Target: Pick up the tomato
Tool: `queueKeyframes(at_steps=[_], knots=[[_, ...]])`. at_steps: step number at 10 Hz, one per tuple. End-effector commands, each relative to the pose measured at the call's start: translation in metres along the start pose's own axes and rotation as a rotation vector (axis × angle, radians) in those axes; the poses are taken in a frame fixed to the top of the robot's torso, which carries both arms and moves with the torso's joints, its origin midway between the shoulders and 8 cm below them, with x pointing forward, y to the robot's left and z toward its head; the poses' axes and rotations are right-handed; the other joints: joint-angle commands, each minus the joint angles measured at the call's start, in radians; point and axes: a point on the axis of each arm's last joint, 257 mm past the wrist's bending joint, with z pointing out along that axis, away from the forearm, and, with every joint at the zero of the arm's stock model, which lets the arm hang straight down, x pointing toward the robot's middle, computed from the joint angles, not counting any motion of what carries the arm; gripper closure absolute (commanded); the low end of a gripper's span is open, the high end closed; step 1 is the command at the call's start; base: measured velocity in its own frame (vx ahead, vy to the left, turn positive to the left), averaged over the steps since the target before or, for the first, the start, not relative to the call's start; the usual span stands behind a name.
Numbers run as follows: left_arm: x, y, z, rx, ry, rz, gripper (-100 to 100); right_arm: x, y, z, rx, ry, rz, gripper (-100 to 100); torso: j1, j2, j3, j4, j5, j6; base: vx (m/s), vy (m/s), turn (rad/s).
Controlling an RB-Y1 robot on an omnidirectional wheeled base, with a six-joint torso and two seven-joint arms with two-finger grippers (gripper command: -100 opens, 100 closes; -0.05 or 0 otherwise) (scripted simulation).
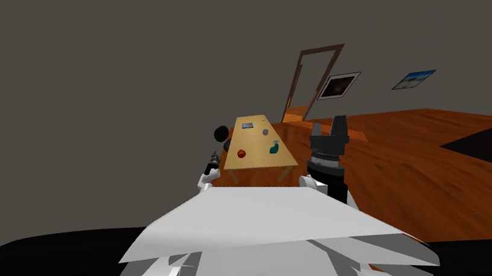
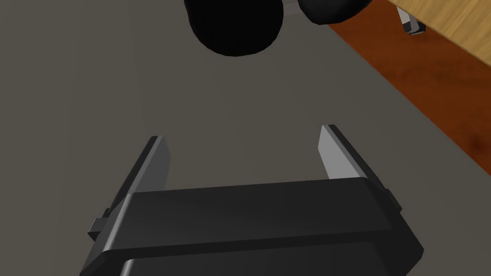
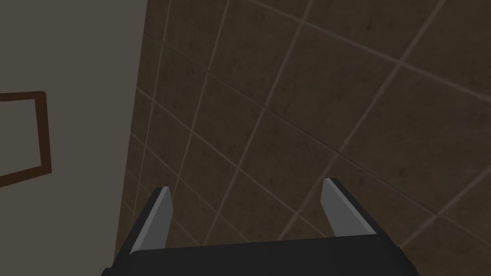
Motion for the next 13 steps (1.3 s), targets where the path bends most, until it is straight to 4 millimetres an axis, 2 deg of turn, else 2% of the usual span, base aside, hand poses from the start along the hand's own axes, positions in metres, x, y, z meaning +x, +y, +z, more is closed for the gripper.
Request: queueKeyframes(at_steps=[1, 3, 7, 8, 10, 13], knots=[[-0.005, 0.015, 0.003, -0.031, -0.011, -0.02, -100, 0.0, 0.0, 0.0, 0.0, 0.0, 0.0, 0, 0.0, 0.0, 0.0, 0.0, 0.0, 0.0, -0.004, -0.044, -0.151], [-0.009, 0.029, 0.003, -0.062, -0.021, -0.038, -100, 0.0, 0.0, 0.0, 0.0, 0.0, 0.0, 0, -0.004, -0.001, 0.0, 0.0, 0.0, 0.001, 0.008, -0.124, -0.134], [-0.019, 0.081, 0.001, -0.172, -0.058, -0.11, -100, 0.0, 0.0, 0.0, 0.0, 0.0, 0.0, 0, -0.008, -0.003, -0.002, -0.001, -0.001, 0.0, 0.031, -0.159, -0.164], [-0.019, 0.081, 0.001, -0.172, -0.058, -0.11, -100, 0.0, 0.0, 0.0, 0.0, 0.0, 0.0, 0, -0.009, -0.003, -0.002, -0.001, -0.002, 0.001, 0.027, -0.109, -0.063], [-0.019, 0.102, -0.001, -0.218, -0.071, -0.143, -100, 0.0, 0.0, 0.0, 0.0, 0.0, 0.0, 0, -0.002, -0.001, -0.001, 0.0, 0.0, 0.0, 0.027, -0.085, -0.133], [-0.013, 0.125, -0.004, -0.267, -0.08, -0.187, -100, 0.0, 0.0, 0.0, 0.0, 0.0, 0.0, 0, -0.005, -0.002, -0.001, 0.0, -0.001, 0.0, 0.045, -0.114, -0.13]])
